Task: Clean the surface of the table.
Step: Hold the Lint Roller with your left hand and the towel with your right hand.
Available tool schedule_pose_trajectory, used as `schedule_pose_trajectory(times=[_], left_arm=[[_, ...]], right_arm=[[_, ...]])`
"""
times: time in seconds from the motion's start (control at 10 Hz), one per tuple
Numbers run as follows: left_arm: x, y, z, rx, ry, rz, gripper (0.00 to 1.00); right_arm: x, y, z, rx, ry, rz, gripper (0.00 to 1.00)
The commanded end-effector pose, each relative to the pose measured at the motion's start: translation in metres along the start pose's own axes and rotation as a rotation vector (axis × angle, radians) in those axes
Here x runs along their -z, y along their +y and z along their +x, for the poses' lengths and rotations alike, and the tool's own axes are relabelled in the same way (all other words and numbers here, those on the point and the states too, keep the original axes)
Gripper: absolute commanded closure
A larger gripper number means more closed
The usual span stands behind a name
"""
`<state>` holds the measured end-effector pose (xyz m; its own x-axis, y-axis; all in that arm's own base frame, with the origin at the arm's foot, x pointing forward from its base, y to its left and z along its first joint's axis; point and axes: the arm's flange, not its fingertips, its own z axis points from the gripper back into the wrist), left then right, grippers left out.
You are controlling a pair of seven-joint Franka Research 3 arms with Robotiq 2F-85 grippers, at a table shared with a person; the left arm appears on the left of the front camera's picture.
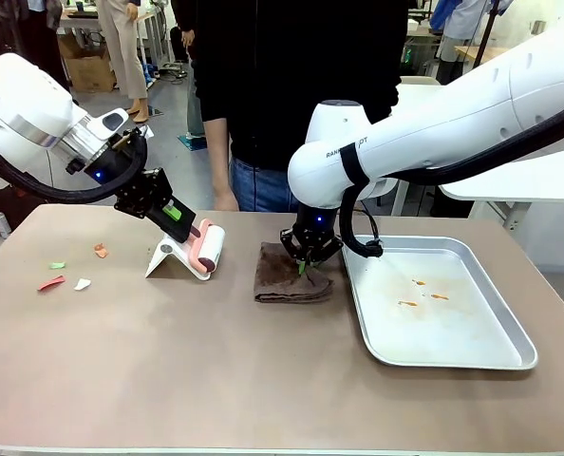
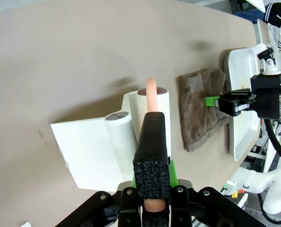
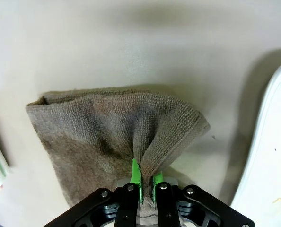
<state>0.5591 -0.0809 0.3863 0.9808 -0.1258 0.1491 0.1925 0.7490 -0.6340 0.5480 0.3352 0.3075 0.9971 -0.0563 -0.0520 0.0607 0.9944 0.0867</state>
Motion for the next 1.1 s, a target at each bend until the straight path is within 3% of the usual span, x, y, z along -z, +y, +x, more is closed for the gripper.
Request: schedule_pose_trajectory(times=[0.0, 0.2, 0.4, 0.7, 1.0], left_arm=[[-0.008, -0.005, -0.002, 0.007, -0.005, -0.015, 1.00], [-0.023, -0.012, -0.010, 0.015, -0.052, -0.082, 1.00], [-0.040, -0.018, -0.026, 0.040, -0.085, -0.167, 1.00], [-0.074, -0.019, -0.059, 0.069, -0.099, -0.300, 1.00], [-0.121, -0.003, -0.094, 0.092, -0.103, -0.486, 1.00]], right_arm=[[0.008, -0.006, 0.002, -0.023, 0.036, 0.049, 1.00], [-0.011, -0.029, 0.007, -0.025, 0.032, 0.217, 1.00], [-0.039, -0.066, 0.003, -0.042, 0.005, 0.463, 1.00], [-0.063, -0.128, -0.010, -0.214, 0.077, 0.883, 1.00], [-0.080, -0.198, -0.034, -0.316, 0.051, 1.170, 1.00]])
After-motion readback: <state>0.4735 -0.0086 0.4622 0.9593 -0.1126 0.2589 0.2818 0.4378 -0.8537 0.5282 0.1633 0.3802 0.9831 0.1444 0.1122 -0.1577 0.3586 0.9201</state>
